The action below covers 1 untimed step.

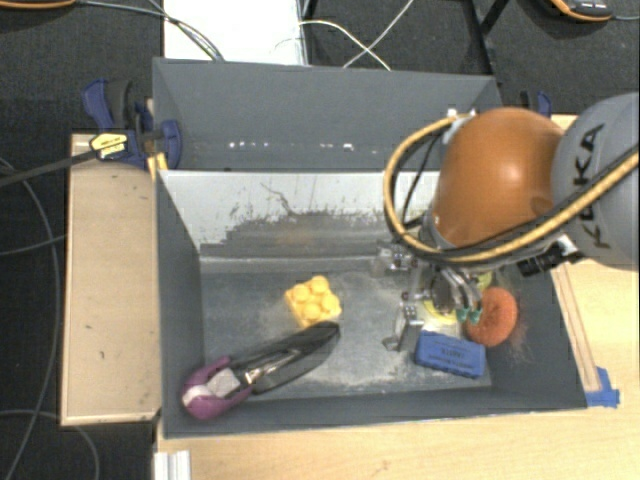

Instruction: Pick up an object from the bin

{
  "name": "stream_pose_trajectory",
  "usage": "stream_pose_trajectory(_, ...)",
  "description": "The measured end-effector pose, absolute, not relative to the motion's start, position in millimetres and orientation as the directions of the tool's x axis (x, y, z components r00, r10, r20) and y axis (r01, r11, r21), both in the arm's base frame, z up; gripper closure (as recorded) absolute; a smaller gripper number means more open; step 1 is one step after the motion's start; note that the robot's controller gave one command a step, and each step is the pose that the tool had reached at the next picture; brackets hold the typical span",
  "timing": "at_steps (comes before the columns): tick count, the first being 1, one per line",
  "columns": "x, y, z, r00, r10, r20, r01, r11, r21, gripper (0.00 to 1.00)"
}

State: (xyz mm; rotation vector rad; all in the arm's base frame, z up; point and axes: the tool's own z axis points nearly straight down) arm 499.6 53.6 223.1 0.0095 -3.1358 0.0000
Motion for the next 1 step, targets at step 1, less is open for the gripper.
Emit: stream_pose_trajectory(1,501.3,53.3,227.2,-1.0,-0.002,-0.003,-0.002,1.0,0.001,0.0)
